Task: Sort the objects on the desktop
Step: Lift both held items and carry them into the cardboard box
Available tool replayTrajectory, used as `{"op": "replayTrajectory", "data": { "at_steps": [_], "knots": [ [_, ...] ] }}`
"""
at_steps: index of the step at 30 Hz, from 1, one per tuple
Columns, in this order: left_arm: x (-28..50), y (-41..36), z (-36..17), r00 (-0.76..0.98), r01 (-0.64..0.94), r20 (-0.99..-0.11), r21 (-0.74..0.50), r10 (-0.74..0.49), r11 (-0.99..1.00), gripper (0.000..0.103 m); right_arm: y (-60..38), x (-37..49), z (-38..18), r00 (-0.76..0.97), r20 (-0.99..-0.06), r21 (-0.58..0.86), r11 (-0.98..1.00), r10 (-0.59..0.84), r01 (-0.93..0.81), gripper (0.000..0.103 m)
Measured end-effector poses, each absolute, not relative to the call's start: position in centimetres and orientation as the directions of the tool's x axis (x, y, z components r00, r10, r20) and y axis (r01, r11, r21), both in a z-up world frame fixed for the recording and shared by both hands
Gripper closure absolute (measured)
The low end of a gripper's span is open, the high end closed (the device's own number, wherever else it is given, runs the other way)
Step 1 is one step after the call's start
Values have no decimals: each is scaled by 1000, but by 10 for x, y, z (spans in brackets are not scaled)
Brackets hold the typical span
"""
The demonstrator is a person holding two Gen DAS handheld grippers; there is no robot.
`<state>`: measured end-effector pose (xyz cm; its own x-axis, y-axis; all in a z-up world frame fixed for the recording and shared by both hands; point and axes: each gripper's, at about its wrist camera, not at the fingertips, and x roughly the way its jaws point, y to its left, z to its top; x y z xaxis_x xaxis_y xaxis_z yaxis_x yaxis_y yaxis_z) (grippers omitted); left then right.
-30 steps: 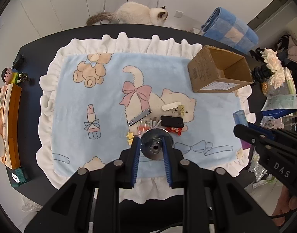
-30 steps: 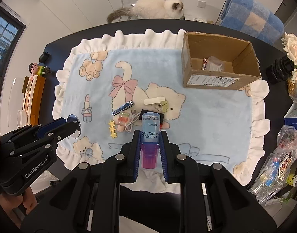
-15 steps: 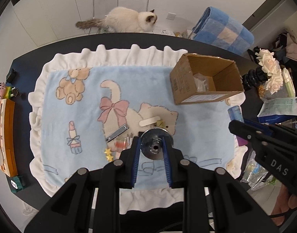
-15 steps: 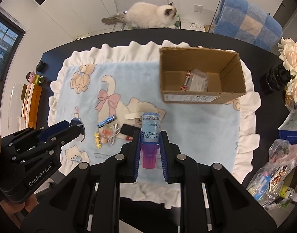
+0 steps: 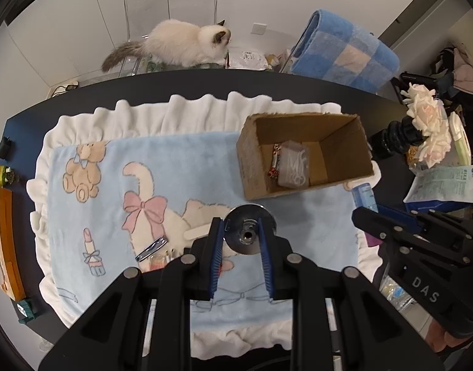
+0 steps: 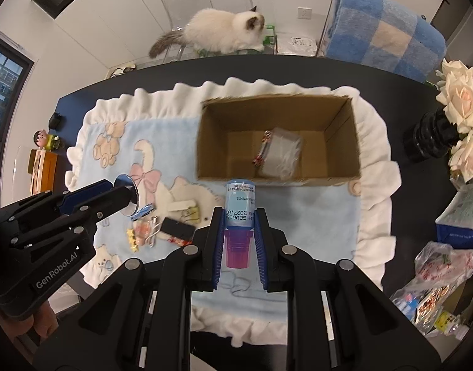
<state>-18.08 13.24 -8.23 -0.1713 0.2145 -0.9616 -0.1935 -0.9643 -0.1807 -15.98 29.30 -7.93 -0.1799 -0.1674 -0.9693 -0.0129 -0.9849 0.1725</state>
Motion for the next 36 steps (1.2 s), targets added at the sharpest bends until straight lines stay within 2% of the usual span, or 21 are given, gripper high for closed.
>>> {"op": "replayTrajectory", "data": {
  "at_steps": [17,36],
  "knots": [
    [-229,192,-104,-150,-207,-961,-198,231,-958,80,347,-214,-97,-183,-967,184,-983,-178,-18,83],
    [-261,207,-123,-142,-196,-964,-194,223,-961,80,371,-238,-119,-166,-969,191,-981,-182,-43,83]
  ]
}}
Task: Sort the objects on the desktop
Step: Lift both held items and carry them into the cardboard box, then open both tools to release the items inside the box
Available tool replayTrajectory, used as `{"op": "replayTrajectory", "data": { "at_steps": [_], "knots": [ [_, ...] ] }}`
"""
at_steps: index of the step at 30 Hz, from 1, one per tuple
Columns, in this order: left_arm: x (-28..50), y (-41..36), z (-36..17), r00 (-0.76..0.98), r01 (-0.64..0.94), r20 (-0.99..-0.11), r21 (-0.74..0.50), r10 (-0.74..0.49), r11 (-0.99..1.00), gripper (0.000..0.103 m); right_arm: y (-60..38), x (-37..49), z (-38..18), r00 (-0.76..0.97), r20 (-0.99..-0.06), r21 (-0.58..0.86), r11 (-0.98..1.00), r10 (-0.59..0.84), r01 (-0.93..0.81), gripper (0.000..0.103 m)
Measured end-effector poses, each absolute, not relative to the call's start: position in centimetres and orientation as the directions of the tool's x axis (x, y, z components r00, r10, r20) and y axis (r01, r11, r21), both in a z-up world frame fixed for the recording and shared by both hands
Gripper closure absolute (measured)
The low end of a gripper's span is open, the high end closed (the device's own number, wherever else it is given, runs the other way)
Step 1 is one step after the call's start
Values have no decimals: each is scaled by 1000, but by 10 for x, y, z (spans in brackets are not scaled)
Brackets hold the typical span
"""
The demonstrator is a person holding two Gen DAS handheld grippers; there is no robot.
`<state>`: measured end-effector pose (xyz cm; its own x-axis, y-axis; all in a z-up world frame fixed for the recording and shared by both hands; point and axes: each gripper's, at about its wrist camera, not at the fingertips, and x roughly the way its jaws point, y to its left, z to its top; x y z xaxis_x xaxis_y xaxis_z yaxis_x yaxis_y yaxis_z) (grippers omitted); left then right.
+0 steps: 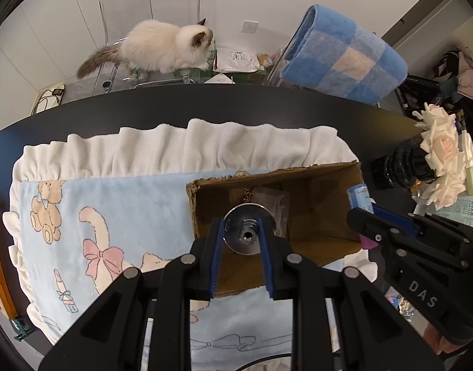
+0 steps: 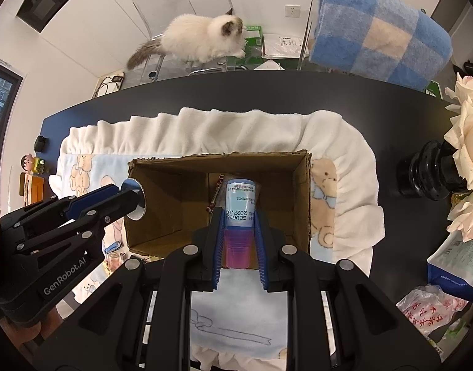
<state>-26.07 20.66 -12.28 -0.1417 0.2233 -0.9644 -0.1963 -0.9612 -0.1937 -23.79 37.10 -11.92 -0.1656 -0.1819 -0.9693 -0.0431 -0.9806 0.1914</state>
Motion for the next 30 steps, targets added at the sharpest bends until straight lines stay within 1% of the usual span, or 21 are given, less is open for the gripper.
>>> {"op": "replayTrajectory", "data": {
  "at_steps": [14,17,18,19,20,21,22,23,24,25,26,28,29,30],
  "knots": [
    [-262,207,-120,-156,-206,-961,-195,229,-959,80,368,-240,-123,-158,-972,185,-981,-174,-59,82],
    [-261,209,-118,-165,-216,-963,-173,211,-961,80,369,-240,-121,-160,-973,178,-982,-167,-62,75],
    [-261,209,-118,-164,-223,-964,-168,207,-960,80,369,-240,-121,-161,-974,174,-983,-162,-62,71],
    [-261,210,-118,-159,-228,-966,-163,202,-960,80,369,-239,-120,-164,-974,171,-983,-159,-63,63],
    [-260,210,-119,-152,-231,-969,-157,196,-960,75,369,-238,-119,-167,-974,164,-984,-151,-66,57],
    [-259,209,-119,-152,-231,-969,-156,194,-961,68,368,-237,-119,-172,-975,156,-985,-143,-69,48],
    [-258,209,-118,-151,-230,-970,-154,192,-961,46,369,-236,-118,-176,-975,153,-986,-139,-70,45],
    [-257,208,-118,-155,-231,-970,-150,188,-961,25,369,-235,-117,-180,-975,149,-986,-134,-72,44],
    [-255,207,-115,-172,-233,-968,-140,182,-962,18,369,-233,-116,-182,-975,145,-987,-129,-76,41],
    [-253,206,-111,-186,-237,-967,-131,177,-963,12,370,-232,-115,-183,-975,143,-986,-126,-80,37],
    [-252,204,-109,-191,-239,-966,-126,174,-963,10,370,-230,-115,-186,-975,138,-987,-120,-87,35],
    [-249,201,-106,-192,-238,-966,-125,173,-963,7,372,-226,-113,-191,-976,130,-987,-109,-98,24],
    [-248,199,-105,-190,-238,-966,-126,173,-963,5,372,-224,-113,-195,-975,128,-986,-106,-105,22],
    [-247,198,-104,-186,-239,-967,-128,175,-962,5,374,-222,-112,-199,-975,126,-986,-102,-111,17]
  ]
}}
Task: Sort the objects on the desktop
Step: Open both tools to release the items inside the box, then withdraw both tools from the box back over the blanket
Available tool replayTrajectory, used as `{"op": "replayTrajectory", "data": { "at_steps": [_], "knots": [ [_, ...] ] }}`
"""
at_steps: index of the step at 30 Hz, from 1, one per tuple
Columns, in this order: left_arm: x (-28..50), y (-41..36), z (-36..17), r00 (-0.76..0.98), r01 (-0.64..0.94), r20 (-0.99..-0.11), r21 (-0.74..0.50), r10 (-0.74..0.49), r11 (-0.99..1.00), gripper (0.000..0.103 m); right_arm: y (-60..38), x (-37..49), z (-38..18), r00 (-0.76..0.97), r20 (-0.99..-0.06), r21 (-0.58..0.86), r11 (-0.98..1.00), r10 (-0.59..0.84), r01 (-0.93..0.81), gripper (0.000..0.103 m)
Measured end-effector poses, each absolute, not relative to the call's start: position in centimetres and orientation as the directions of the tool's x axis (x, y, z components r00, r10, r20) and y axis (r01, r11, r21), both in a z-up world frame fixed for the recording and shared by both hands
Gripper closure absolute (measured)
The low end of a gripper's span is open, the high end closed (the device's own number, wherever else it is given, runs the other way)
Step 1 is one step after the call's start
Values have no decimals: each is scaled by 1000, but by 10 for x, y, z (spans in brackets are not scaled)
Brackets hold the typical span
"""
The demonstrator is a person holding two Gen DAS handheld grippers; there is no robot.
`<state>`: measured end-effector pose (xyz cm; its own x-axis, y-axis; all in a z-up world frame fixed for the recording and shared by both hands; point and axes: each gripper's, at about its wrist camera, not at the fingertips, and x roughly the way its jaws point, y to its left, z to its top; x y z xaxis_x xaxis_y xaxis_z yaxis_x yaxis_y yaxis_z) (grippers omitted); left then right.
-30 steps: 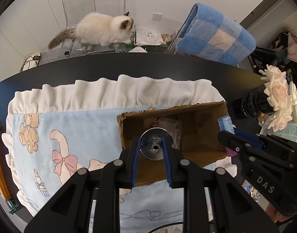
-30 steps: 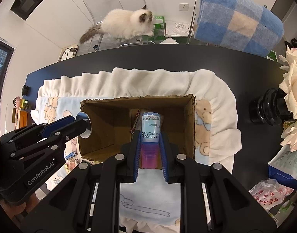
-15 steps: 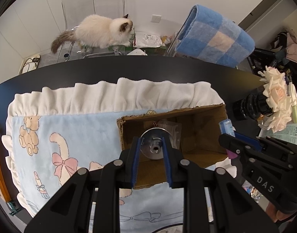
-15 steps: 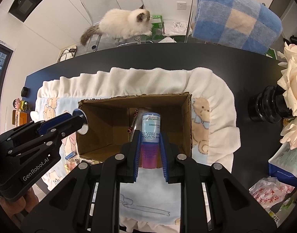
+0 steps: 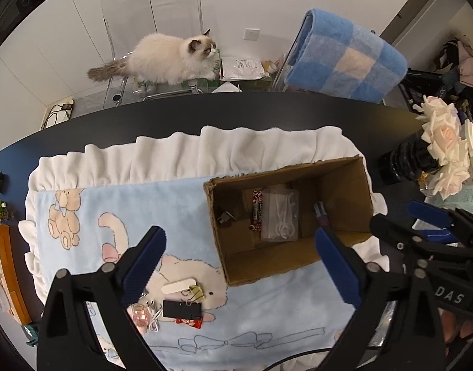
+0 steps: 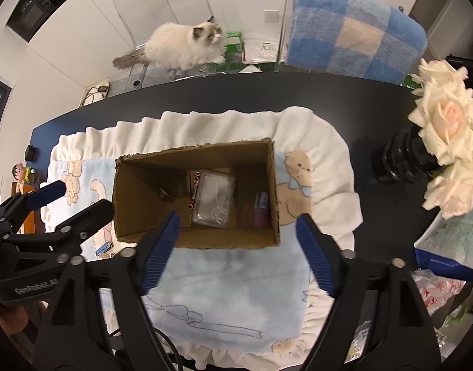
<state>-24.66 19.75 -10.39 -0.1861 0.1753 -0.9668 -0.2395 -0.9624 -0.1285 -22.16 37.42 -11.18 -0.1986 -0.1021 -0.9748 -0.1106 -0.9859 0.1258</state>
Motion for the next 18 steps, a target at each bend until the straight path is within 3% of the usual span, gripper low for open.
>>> {"op": "replayTrajectory", "data": {
  "at_steps": [4,18],
  "knots": [
    [-240,192,-97,-184,-248,-967,-130,178,-960,4,374,-212,-104,-215,-973,106,-987,-78,-123,5],
    [-194,128,-69,-219,-222,-959,-131,180,-966,4,319,-164,-78,-227,-972,85,-991,-59,-108,1]
  ]
}}
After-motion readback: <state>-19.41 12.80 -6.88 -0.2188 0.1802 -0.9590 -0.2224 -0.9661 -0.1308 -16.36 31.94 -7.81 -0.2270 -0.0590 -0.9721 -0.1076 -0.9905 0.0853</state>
